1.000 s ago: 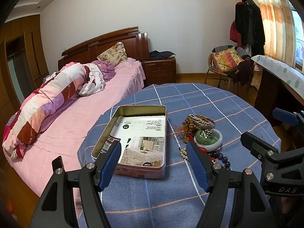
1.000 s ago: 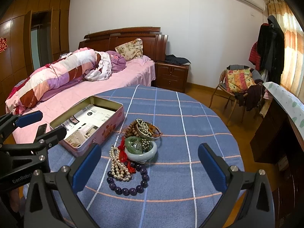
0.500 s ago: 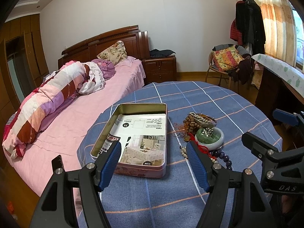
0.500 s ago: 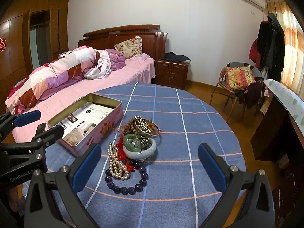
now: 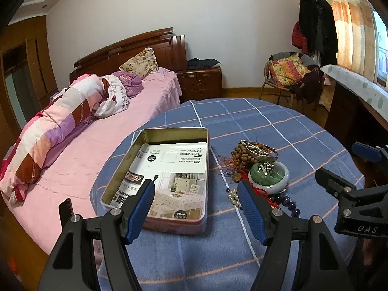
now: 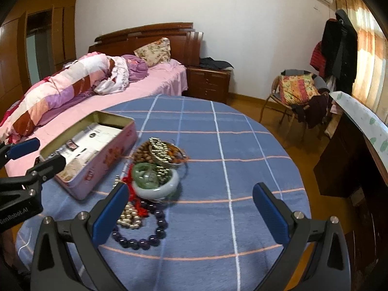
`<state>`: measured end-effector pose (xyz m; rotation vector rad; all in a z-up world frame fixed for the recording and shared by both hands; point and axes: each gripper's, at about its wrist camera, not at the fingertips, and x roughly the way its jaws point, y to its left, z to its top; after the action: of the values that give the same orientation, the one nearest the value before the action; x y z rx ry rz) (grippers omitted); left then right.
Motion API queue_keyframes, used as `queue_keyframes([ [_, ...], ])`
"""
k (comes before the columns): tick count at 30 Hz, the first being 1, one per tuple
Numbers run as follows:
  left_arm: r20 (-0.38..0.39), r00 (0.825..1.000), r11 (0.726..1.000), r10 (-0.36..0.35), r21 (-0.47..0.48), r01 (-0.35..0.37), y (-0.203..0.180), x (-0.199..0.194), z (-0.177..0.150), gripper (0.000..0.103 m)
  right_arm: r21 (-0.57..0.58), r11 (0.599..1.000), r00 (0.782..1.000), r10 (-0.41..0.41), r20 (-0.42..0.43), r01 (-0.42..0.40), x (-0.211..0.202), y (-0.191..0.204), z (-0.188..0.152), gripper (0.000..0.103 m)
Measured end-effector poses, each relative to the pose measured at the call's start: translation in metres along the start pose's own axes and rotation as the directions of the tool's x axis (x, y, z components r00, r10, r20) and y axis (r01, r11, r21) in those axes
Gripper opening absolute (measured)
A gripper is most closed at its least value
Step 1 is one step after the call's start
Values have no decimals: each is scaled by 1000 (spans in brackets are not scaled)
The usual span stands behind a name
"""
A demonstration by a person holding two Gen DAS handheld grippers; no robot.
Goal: Organize jewelry
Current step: 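Reach the left tool into the pile and grasp the brown wooden bead strand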
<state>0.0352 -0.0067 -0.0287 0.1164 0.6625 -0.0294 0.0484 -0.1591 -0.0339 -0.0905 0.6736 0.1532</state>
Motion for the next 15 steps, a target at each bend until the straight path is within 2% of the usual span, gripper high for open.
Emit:
queue_keyframes([
  [8,-23,1000,999,-20,39,21,-18,23,12,71,23,1000,1000,-12,-23,12,12,-19,3,103],
  [15,-46,999,997,-11,80,15,-35,43,21,71,44,999,999,-3,-40,5,27,-36,4,103],
])
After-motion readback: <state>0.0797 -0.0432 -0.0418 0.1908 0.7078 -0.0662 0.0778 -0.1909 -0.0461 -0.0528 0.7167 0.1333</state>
